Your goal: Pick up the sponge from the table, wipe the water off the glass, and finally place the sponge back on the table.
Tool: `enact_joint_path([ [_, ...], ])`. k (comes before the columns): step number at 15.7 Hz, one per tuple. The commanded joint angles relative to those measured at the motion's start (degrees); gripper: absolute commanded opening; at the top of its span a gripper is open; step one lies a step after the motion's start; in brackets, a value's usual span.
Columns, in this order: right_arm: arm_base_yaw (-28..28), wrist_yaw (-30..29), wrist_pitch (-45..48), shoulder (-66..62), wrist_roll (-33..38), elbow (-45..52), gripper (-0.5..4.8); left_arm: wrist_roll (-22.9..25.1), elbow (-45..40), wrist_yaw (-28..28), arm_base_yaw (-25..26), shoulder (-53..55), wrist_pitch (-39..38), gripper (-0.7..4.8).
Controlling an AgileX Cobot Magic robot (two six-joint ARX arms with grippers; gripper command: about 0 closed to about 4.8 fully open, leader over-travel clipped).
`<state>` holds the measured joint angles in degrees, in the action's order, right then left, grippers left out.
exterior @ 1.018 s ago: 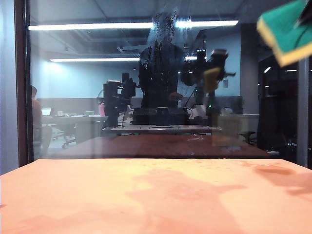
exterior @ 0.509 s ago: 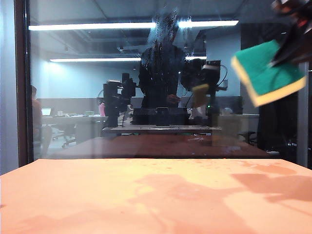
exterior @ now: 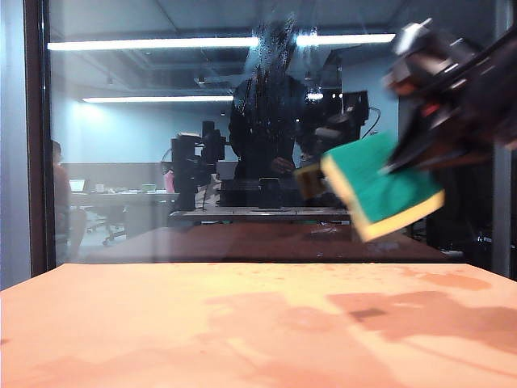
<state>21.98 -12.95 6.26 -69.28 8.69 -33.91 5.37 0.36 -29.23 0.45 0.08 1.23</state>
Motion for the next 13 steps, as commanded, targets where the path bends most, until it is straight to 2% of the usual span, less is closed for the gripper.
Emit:
enact_joint_path([
  [1, 3.1, 0.8, 6.1, -5.0, 2.5, -0.2, -0.09, 0.0, 0.2, -0.2, 0.0, 0.1, 0.5, -0.06],
  [6, 6.6, 0.8, 11.7, -13.8, 6.5, -0.2, -0.09, 0.0, 0.2, -0.2, 0.0, 0.1, 0.5, -0.06],
  [13, 8.2, 0.8, 17.6, -15.9, 9.5, -0.2, -0.01, 0.0, 0.2, -0.2, 0.0, 0.1, 0.5, -0.06],
])
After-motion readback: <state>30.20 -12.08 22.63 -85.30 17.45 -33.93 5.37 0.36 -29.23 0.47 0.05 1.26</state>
